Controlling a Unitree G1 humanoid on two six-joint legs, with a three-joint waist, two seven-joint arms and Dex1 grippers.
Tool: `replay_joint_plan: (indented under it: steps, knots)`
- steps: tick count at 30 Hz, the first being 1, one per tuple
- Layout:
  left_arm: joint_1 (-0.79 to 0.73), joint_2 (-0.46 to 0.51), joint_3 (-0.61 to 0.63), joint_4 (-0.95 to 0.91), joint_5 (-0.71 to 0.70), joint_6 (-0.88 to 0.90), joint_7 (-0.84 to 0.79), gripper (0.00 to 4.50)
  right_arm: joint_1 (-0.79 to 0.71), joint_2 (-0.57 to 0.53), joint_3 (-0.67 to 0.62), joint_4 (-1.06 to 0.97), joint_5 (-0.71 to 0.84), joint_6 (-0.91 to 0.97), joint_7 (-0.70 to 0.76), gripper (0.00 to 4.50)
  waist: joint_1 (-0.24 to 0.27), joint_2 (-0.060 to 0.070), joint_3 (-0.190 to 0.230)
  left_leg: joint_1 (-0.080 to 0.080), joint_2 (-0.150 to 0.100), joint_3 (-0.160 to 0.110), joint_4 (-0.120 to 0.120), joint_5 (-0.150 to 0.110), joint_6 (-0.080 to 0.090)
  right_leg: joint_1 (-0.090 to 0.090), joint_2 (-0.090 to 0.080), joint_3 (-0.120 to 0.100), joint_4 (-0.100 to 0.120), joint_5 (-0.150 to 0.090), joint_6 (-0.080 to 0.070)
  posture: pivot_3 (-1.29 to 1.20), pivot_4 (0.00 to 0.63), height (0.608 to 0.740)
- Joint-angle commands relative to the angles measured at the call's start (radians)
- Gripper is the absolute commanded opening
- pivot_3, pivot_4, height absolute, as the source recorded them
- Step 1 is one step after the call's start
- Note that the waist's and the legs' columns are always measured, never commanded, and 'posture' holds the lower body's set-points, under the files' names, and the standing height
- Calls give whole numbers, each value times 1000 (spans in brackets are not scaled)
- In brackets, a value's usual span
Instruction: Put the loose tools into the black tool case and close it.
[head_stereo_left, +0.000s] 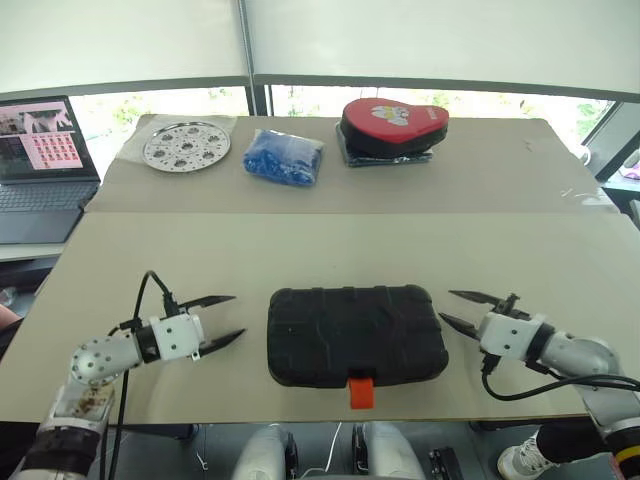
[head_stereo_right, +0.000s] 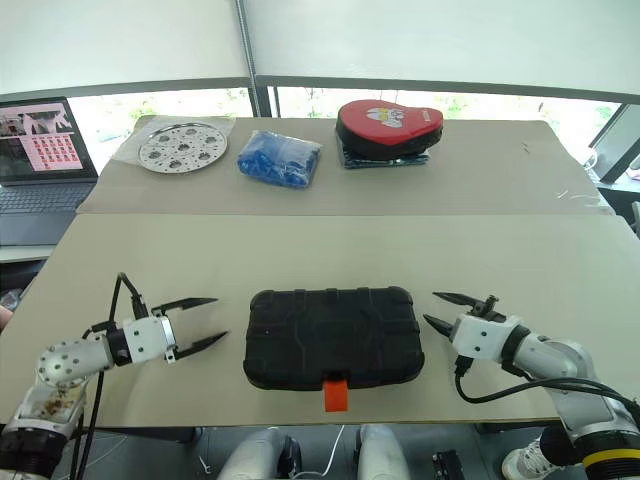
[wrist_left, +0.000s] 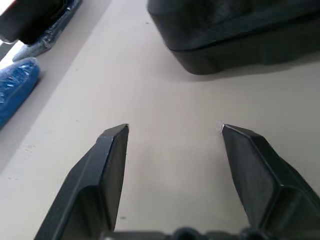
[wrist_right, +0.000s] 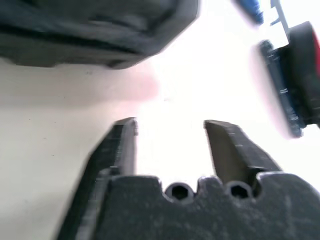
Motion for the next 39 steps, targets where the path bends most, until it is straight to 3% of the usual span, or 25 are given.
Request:
replay_joint_plan:
  steps: [1, 4, 5, 6, 7, 9, 10, 11, 14, 16, 24, 34, 39]
  knots:
    - [-31, -1, 5, -21, -98, 125, -32, 3001, 41, -31, -77, -83, 174, 81, 78, 3045, 0, 0, 0, 0, 0, 0, 0, 0, 0, 0, 0, 0, 0, 0, 0, 0, 150, 740]
    - [-76, -32, -10, -89, -187, 312, -37, 2251, 151, -78, -134, -219, 385, 285, 202, 2278, 3, 0, 0, 0, 1, -1, 0, 0, 0, 0, 0, 0, 2, 0, 0, 0, 150, 740]
    - [-99, -43, -17, -103, -198, 360, -31, 2251, 202, -101, -153, -273, 440, 344, 244, 2278, 4, 0, 0, 0, 0, -1, 0, 0, 0, 0, 0, 0, 2, 0, 0, 0, 150, 740]
    - [-122, -49, -28, -113, -205, 403, -31, 1549, 256, -126, -170, -329, 487, 416, 282, 1596, 13, 3, 0, 0, 1, -1, 0, 0, 1, 0, 0, 0, 3, 0, 0, 0, 150, 740]
    - [-133, -53, -32, -125, -207, 437, -32, 1474, 294, -140, -189, -373, 516, 471, 304, 1399, 19, 3, 0, -1, -1, -3, 1, -2, 3, 0, -2, 0, 3, -1, 1, 0, 150, 740]
    - [-197, -80, -53, -131, -216, 524, -19, 776, 406, -168, -214, -478, 532, 542, 348, 783, 19, 1, 0, -1, -1, -4, 1, -2, 3, 1, -2, -1, 4, -1, 2, 0, 150, 740]
    - [-218, -90, -59, -133, -217, 558, -15, 195, 447, -174, -224, -518, 536, 570, 363, 306, 19, 1, 0, -1, -1, -4, 1, -4, 7, 1, -2, -1, 4, -1, 2, 0, 150, 740]
    - [-257, -102, -81, -113, -200, 590, -21, 59, 490, -173, -211, -564, 521, 592, 371, 108, 19, 1, 0, -1, -1, -4, 1, -5, 9, 2, -2, -1, 4, -1, 2, 0, 150, 740]
    - [-337, -104, -162, -78, -183, 748, -88, 59, 526, -154, -138, -657, 466, 642, 362, 108, 16, -1, 0, -1, -1, -4, 2, -5, 8, 2, 0, -1, 4, -2, 2, 0, 150, 740]
    - [-379, -111, -200, -42, -138, 737, -103, 59, 496, -136, -86, -698, 446, 688, 346, 108, 7, -1, 0, 0, -2, -4, 2, -5, 8, 1, 1, 0, 4, -2, 3, 0, 150, 740]
    - [-424, -97, -274, -12, -96, 879, -185, 59, 272, -17, 127, -753, 359, 857, 279, 108, 6, -5, 3, -1, -1, -4, 2, -1, 1, -1, 4, 3, 4, -3, 2, 0, 150, 740]
    - [-299, -90, -155, -185, -156, 1023, -87, 59, -64, 199, 171, -489, 165, 832, 101, 108, -4, -9, 5, -3, -1, -3, 4, 0, 1, -4, 4, 5, 7, -3, 1, 0, 150, 740]
    - [-223, -126, -90, -303, -215, 1107, -4, 59, -177, 246, 169, -338, 149, 779, 108, 108, -1, -9, 5, -7, -1, -3, 3, 1, -1, -8, 3, 5, 8, -3, 1, 0, 150, 740]
